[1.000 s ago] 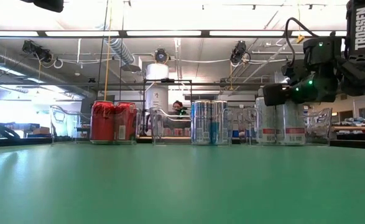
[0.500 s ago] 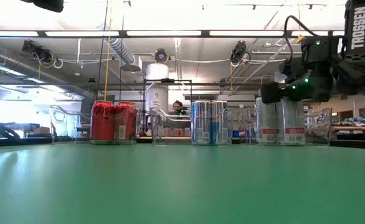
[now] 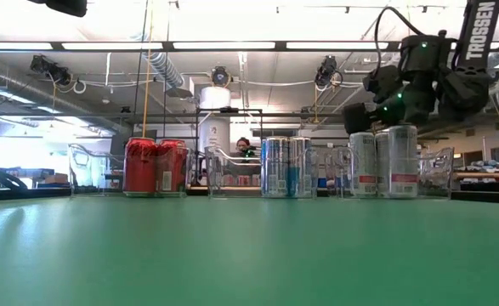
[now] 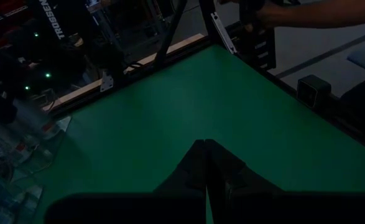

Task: Sort soda cans
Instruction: Put the white soda can into the transparent right bin

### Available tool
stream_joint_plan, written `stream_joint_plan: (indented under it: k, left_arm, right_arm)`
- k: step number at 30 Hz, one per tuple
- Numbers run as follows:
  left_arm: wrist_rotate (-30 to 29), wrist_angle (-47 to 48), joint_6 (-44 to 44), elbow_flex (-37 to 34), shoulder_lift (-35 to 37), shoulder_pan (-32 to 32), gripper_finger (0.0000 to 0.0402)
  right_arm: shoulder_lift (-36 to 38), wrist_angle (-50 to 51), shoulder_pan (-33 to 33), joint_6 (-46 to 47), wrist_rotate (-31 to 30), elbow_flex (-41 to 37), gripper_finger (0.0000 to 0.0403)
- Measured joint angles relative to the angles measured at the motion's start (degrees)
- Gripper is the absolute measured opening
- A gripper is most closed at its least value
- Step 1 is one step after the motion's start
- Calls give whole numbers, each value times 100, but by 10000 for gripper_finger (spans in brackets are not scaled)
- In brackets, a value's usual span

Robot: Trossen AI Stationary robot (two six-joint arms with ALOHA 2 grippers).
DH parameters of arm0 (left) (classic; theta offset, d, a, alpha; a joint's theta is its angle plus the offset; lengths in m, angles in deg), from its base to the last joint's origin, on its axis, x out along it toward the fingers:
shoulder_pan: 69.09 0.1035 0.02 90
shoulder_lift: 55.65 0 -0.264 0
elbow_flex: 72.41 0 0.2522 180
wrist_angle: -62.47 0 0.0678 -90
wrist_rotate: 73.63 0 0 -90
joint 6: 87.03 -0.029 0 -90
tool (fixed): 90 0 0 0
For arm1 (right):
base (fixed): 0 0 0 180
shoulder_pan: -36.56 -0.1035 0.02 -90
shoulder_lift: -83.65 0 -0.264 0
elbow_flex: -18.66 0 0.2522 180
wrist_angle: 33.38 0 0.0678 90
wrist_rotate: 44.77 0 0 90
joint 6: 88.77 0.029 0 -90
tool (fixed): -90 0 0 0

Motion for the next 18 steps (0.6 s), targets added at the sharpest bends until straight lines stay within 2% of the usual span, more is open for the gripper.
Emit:
stream_joint_plan:
  k: [6, 11, 18]
  left_arm:
    - [0, 2, 2, 0, 0, 0, 1]
    - [0, -17, 22, 0, 0, 0, 1]
    - [13, 27, 352, 44, 2, 0, 1]
  right_arm:
    - [93, 6, -41, -190, -246, 18, 327]
    - [590, 6, -329, -370, -241, 18, 323]
    - [1577, 43, -1499, -1254, -151, 34, 294]
